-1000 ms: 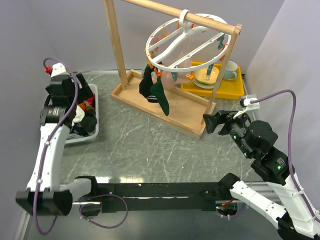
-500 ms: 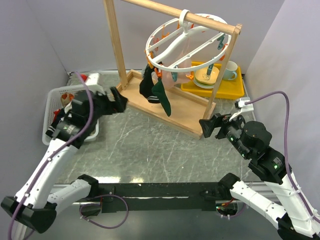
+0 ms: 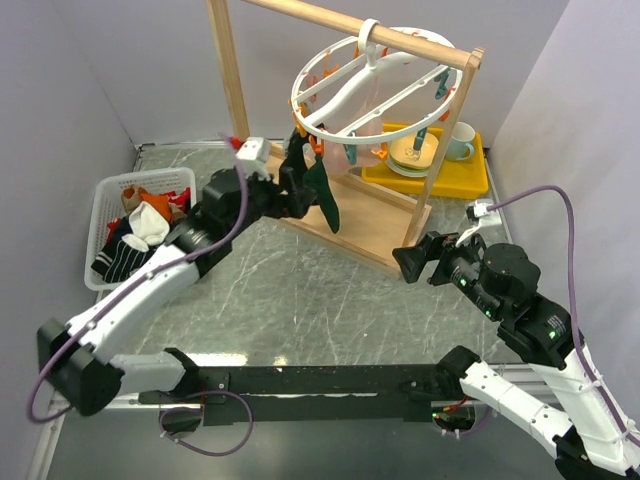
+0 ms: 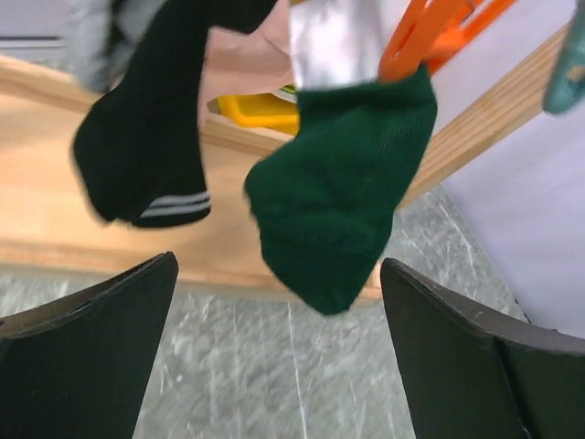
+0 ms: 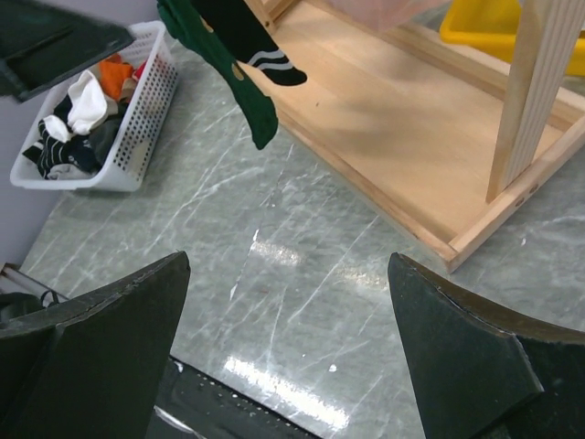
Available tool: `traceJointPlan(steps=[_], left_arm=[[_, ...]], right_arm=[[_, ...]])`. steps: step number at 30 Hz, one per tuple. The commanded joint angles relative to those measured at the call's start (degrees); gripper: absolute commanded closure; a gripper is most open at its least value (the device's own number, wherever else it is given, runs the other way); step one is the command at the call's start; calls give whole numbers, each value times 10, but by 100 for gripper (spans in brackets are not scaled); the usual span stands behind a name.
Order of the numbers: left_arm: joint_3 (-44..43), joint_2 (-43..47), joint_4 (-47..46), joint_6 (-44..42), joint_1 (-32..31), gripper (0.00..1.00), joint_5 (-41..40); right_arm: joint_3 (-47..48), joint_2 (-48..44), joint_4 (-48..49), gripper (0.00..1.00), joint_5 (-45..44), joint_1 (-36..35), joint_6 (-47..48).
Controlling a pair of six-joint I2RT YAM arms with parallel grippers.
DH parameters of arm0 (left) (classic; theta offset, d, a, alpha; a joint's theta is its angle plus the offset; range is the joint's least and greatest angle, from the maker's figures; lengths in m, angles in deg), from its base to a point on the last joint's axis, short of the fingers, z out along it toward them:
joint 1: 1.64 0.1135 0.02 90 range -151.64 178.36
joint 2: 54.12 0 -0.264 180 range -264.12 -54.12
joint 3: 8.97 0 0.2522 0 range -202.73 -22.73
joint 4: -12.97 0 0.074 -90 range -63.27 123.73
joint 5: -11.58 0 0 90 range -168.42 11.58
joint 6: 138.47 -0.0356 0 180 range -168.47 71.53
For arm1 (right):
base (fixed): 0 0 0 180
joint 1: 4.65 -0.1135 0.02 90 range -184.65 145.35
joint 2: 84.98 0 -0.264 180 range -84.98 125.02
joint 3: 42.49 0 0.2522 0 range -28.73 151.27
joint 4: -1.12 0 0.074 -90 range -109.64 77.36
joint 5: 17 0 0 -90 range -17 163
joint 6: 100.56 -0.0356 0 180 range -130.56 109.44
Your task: Remove the socks clipped to the hanger
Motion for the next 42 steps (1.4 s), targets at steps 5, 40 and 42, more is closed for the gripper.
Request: traceJointPlan(steps=[5, 40, 42], left_arm=[[-91, -117, -90, -27, -5, 8, 10], [-74, 1, -28, -8, -146, 99, -102], [-61, 15, -29, -9, -146, 99, -105]], right_arm=[[34, -30, -26, 3, -8, -4, -15], [311, 281, 2, 22, 59, -15, 27], [335, 319, -2, 21, 61, -24, 34]])
